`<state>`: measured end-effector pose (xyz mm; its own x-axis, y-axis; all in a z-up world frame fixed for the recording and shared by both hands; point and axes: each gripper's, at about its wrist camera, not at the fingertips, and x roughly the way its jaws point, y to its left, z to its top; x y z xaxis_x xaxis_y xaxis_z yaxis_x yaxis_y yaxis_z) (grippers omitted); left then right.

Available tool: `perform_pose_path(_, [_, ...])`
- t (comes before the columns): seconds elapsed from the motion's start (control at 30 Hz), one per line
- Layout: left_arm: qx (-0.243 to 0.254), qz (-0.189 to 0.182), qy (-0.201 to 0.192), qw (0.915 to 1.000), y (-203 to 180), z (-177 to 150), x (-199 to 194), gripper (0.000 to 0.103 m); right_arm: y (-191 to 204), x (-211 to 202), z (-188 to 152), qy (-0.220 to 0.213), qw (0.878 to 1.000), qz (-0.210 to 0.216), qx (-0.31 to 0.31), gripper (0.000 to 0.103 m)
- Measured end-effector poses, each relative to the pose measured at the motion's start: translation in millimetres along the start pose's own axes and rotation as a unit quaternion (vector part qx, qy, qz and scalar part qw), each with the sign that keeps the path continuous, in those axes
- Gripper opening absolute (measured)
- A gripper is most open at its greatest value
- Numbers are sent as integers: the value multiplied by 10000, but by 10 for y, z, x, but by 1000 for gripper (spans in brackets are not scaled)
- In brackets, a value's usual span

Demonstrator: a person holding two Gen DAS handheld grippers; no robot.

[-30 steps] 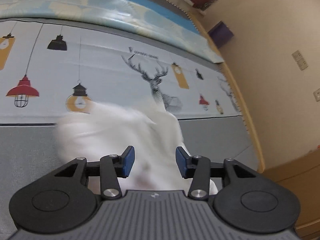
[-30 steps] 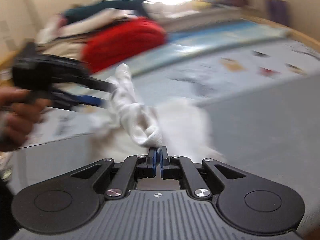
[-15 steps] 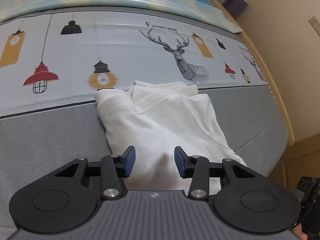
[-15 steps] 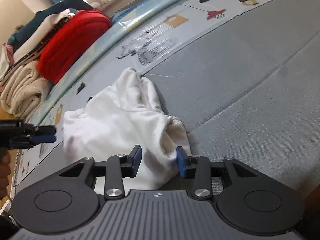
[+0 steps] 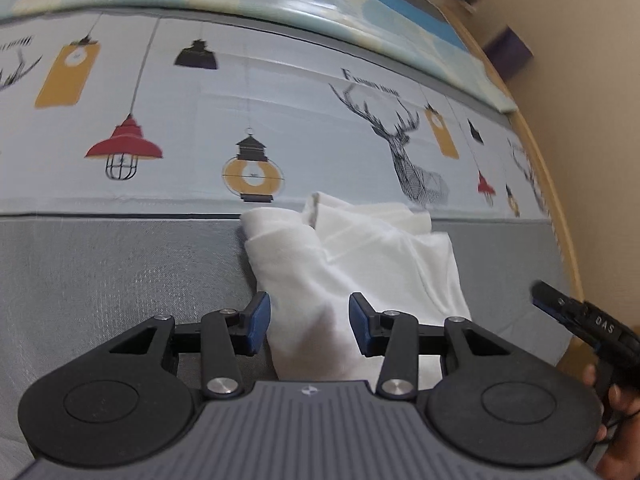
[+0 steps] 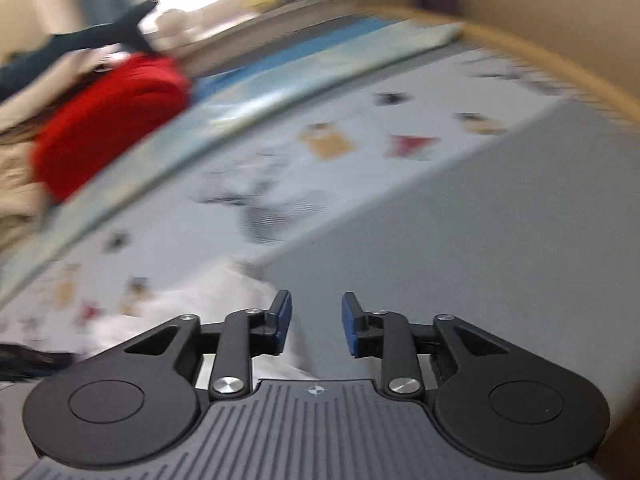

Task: Fold small clothes

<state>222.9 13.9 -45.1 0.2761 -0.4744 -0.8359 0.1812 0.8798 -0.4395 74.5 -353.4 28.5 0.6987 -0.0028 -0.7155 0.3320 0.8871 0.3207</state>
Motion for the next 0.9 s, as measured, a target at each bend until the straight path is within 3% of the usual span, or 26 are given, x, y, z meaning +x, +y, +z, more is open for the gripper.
perform_pose_path(0.13, [-334,-61,63,9994,98,37,89,49,280,513,315,723,9913,832,-716,53])
perform_pose_path(0.3, [-628,-125,212,9977,166,88,264,53,412,1187,352,1390,9827,815,-916,53])
perform_pose_path(0.37, [-609,-89,252,9978,160,116,337,53,364,1329,313,1449,9821,827,-879,52])
perform_pose_path(0.4, [-592,-108,267,9978,164,129,367,54,336,1368,284,1501,9812,894,-826,49])
perform_pose_path(0.5, [-627,-30,423,9971,208,151,502,54,279,1427,294,1481,9821,931,-693,13])
perform_pose_path(0.6, [-591,-86,492,9970,214,175,600,54,277,1421,351,1324,9840,957,-714,8])
perform_pose_path(0.67, [-433,33,430,9981,190,194,657,45,206,1383,429,1088,9889,907,-460,7])
perform_pose_path(0.7, [-265,113,358,9989,174,204,686,17,173,1367,468,948,9912,826,-415,7])
perform_pose_path(0.73, [-164,190,347,9991,175,219,731,6,147,1372,489,851,9929,709,-443,7])
perform_pose_path(0.8, [-222,209,341,9990,209,247,812,6,115,1440,470,830,9937,428,-628,7])
perform_pose_path(0.9, [-66,343,304,9989,150,247,885,6,64,1603,367,1139,9903,257,-757,8])
